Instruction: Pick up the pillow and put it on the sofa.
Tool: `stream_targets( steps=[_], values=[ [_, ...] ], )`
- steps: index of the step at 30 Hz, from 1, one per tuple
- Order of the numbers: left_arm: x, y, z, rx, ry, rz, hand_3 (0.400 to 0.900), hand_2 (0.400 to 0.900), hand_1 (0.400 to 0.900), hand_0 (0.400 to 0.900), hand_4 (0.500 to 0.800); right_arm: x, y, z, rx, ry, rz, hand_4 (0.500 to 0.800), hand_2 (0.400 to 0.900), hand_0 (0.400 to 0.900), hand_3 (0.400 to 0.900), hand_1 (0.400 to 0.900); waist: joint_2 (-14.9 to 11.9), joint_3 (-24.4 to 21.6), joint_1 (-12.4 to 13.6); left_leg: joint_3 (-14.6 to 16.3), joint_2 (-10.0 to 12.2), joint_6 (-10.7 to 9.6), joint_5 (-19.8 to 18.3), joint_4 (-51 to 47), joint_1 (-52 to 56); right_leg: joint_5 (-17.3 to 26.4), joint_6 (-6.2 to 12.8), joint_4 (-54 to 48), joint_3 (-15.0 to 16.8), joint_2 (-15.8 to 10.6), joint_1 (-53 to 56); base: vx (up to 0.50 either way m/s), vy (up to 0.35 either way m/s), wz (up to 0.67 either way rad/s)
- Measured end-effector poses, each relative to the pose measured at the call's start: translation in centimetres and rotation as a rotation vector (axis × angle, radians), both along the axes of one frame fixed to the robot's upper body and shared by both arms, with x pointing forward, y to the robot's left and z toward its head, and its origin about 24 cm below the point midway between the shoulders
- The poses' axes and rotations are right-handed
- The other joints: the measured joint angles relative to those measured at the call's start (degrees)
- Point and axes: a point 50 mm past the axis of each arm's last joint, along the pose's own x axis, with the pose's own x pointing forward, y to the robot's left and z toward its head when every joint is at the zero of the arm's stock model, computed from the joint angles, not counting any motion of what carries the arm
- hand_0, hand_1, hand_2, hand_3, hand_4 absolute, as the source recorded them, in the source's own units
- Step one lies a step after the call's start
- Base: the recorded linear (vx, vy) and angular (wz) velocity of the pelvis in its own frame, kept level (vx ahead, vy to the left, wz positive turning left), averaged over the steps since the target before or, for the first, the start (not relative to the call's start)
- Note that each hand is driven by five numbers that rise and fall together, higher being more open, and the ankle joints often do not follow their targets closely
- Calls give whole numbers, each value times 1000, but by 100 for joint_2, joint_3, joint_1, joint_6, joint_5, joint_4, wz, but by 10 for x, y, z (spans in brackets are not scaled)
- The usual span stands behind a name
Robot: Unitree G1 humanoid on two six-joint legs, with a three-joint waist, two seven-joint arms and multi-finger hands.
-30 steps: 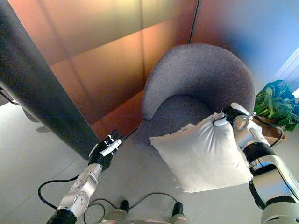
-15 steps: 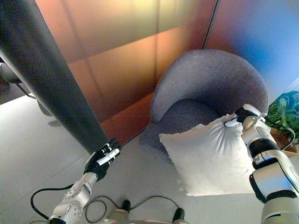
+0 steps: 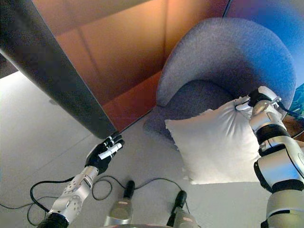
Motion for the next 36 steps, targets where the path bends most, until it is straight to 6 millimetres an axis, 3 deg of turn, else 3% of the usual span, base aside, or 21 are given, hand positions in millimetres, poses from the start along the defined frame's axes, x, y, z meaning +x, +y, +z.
stream_targets(
  steps=[3, 4, 5, 6, 10, 17, 36],
  values=[
    [7, -2, 5, 0, -23, -7, 900, 900, 900, 900, 800, 1, -1, 8, -17, -33, -25, 500, 400, 400, 400, 400, 43, 126, 10, 1, -4, 0, 0, 0, -3, 0, 0, 0, 31, -3, 0, -9, 10, 0],
    [8, -2, 7, -1, -32, -9, 900, 900, 900, 900, 800, 1, -3, 9, -26, -43, -40, 574, 524, 524, 524, 524, 61, 154, 23, 1, -5, 0, 0, 0, -6, 0, 0, 0, 32, -4, -2, -36, 28, -1],
    [9, -2, 8, -1, -39, -9, 900, 900, 900, 900, 800, 0, -4, 9, -35, -50, -56, 724, 773, 773, 773, 773, 83, 171, 34, 0, -8, 0, 0, 0, -8, 0, 0, 0, 32, -6, -3, -43, 23, -1],
    [10, -3, 9, -3, -46, -7, 900, 900, 900, 900, 800, -1, -6, 10, -45, -59, -75, 800, 900, 900, 900, 900, 104, 184, 34, -1, -11, 0, 0, 0, -18, 0, 0, 0, 32, -9, -13, -47, 17, -1],
    [11, -4, 12, -25, -61, 1, 900, 900, 900, 900, 800, -3, -12, 21, -94, -118, -154, 800, 900, 900, 900, 900, 146, 210, 30, -3, -13, -3, 6, 0, -90, 2, -3, 0, 33, -10, -88, -45, 17, -1],
    [18, -9, 19, -24, -93, -9, 900, 900, 900, 900, 800, -2, -17, 60, -147, -251, -198, 800, 900, 900, 900, 900, 198, 242, 1, 5, -13, -4, 7, 0, -164, 3, -4, 0, 41, -6, -164, -27, 4, -1],
    [20, -10, 21, -32, -103, -10, 900, 900, 900, 900, 800, -1, -17, 63, -150, -269, -176, 800, 900, 900, 900, 900, 203, 244, -9, 43, -19, -4, 7, 0, -48, 3, -4, 1, 58, -14, -67, 2, 1, 0]
  ],
)
